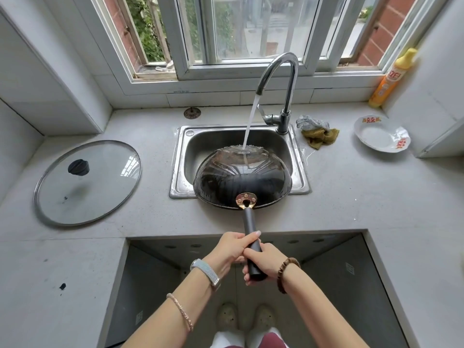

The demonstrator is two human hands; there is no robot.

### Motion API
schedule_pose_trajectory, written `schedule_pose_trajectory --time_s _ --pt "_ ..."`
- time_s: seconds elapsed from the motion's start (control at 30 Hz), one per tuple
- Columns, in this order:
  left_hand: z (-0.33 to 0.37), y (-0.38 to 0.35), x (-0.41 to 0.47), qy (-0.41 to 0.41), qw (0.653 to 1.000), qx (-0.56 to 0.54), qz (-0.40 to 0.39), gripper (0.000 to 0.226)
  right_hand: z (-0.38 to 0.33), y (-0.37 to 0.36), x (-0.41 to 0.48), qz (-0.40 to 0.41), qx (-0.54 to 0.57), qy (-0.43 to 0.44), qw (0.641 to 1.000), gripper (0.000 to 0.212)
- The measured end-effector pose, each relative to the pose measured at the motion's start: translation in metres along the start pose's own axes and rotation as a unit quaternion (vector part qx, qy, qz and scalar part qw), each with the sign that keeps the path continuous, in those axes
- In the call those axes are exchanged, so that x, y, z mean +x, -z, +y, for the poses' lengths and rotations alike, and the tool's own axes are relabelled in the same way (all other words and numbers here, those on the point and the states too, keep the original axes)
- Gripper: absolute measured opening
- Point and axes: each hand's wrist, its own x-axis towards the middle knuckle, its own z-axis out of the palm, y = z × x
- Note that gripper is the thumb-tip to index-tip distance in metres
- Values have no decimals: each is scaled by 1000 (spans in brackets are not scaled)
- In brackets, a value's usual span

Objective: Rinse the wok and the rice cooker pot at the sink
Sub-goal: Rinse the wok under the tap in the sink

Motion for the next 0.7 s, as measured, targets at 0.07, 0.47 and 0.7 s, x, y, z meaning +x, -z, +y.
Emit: schedule_pose_trajectory --time_s 0.07,0.47,0.7 --pt "1 -1 0 0 1000 2 2 40 -2 -1 -1 3 2 -6 1000 10" --pt "11 10 4 42 999 22 -25 37 -20 -17 26 94 -44 -36 994 19" --pt "22 11 5 51 996 -74 -27 30 -12 -20 24 154 -17 4 988 16"
